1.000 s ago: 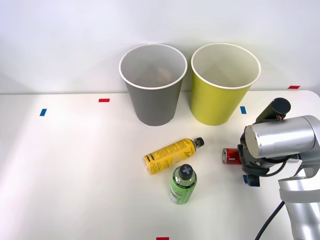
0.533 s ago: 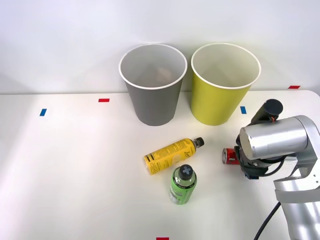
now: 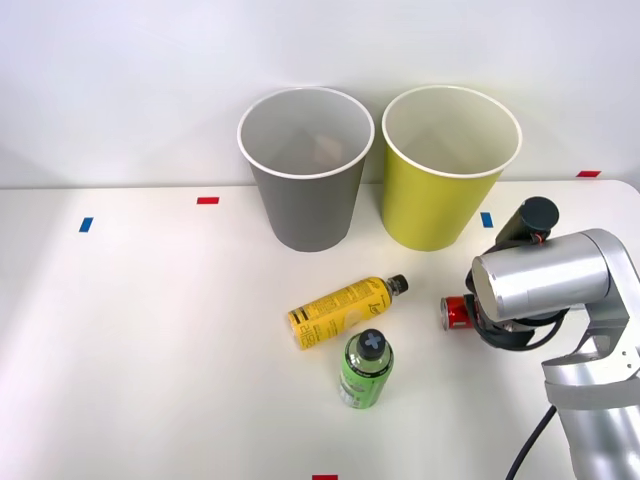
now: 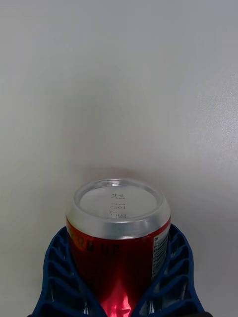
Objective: Put cans in the gray bin, plastic bottles in the light green bin
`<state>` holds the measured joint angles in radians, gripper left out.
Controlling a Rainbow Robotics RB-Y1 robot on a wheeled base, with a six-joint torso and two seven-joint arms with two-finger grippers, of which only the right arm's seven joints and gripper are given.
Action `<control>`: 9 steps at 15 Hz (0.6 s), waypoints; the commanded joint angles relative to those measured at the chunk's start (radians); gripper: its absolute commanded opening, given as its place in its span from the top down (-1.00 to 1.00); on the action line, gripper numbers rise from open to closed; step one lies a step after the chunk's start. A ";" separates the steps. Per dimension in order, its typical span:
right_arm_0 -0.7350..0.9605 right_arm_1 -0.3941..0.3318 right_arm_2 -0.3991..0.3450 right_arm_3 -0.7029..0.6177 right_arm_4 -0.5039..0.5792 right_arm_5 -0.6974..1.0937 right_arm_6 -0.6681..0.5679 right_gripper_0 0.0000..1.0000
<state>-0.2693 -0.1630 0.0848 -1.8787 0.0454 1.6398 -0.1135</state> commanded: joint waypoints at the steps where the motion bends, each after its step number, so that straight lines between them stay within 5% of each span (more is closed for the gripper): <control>1: 0.030 0.000 -0.005 -0.102 0.016 0.000 0.233 1.00; 9: 0.217 -0.001 0.030 -0.502 0.064 -0.005 0.917 1.00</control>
<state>-0.0974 -0.1629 0.1058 -2.2997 0.1029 1.6393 0.6768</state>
